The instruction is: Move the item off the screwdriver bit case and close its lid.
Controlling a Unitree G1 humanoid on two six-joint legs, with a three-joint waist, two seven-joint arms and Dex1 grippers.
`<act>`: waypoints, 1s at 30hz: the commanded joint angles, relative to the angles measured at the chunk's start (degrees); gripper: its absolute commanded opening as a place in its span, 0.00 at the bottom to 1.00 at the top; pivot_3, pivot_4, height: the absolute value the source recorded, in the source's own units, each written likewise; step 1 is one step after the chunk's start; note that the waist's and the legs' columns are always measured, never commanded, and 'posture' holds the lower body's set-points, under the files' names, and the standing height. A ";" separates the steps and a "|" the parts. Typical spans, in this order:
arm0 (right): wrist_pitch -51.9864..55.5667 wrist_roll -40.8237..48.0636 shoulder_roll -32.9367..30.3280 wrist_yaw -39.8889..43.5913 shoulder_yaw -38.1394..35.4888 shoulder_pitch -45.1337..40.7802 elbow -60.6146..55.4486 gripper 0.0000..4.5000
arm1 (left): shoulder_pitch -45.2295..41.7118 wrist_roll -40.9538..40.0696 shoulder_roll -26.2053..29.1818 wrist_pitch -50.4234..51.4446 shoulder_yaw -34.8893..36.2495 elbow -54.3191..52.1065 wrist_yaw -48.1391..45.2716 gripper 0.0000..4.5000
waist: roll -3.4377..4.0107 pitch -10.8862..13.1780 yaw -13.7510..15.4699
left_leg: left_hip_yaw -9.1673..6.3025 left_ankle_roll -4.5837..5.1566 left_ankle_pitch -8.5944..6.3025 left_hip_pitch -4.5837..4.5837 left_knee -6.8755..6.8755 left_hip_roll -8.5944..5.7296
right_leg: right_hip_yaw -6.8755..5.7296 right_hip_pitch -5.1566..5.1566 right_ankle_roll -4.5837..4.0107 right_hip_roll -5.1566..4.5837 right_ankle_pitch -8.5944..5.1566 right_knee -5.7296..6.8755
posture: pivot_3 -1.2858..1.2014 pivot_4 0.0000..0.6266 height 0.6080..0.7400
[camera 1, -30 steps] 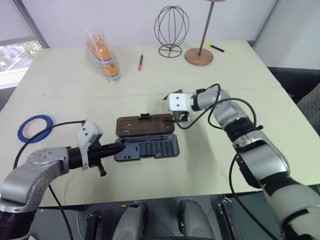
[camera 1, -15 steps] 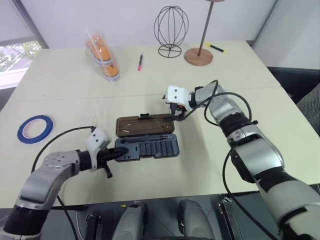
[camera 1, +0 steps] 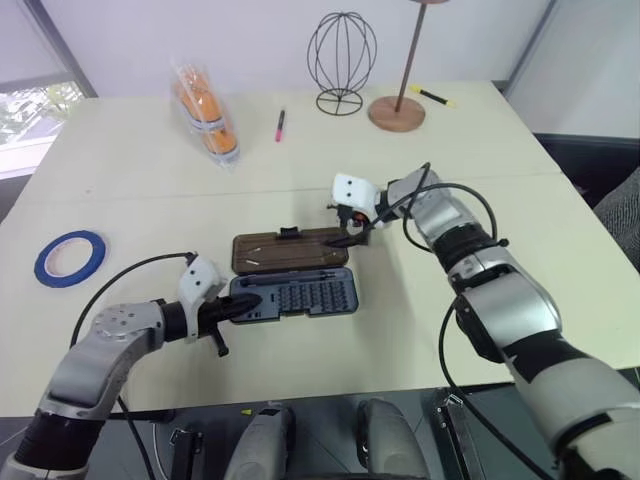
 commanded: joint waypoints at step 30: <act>4.24 0.56 1.86 0.37 -2.54 -0.94 5.88 0.01 | 1.93 0.61 0.41 1.01 -0.09 -2.14 1.55 0.00 | 0.07 -0.06 -0.04 | 0.00 0.08 -0.05 0.09 0.00 0.00 | 0.01 0.07 0.00 0.00 0.00 0.02 | 0.52 0.24 1.00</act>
